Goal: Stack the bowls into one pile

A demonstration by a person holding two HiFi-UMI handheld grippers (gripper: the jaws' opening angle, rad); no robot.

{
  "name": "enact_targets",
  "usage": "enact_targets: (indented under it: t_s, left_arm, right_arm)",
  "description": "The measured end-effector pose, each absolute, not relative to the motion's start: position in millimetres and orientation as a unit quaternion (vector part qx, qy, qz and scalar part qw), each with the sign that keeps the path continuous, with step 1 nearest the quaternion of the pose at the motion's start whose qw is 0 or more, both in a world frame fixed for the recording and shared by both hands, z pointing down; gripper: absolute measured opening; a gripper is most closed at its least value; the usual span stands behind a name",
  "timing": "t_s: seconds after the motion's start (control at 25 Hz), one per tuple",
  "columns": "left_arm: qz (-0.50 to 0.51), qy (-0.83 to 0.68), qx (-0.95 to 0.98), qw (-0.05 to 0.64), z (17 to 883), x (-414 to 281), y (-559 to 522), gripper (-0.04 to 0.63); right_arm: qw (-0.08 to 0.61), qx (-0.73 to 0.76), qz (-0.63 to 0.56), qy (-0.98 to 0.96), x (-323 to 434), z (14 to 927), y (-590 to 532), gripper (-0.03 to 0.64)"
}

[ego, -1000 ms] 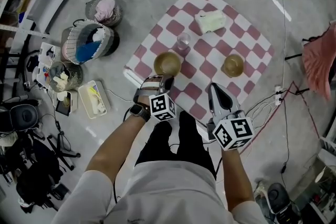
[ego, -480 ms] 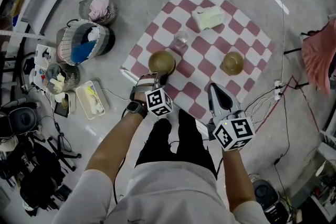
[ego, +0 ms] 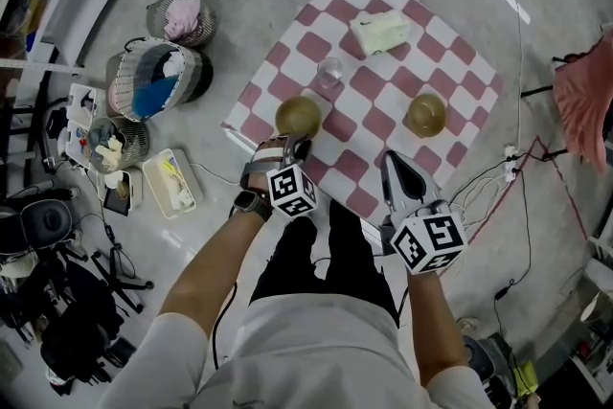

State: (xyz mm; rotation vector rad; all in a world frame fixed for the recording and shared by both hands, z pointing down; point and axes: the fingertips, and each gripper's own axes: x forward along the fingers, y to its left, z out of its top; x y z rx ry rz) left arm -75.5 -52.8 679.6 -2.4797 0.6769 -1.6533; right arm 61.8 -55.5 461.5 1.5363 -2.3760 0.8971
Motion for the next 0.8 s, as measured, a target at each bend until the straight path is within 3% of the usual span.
enact_targets:
  t_s: [0.4, 0.8]
  left_arm:
    - [-0.509, 0.237, -0.827, 0.026, 659.1, -57.3, -43.7, 0.038]
    - [-0.454, 0.187, -0.869, 0.068, 625.0, 50.3, -39.7, 0.037]
  right_arm:
    - [0.07, 0.525, 0.296, -0.795, 75.3, 454.0, -47.3, 0.011]
    - [0.047, 0.566, 0.291, -0.77, 131.7, 440.2, -28.5, 0.011]
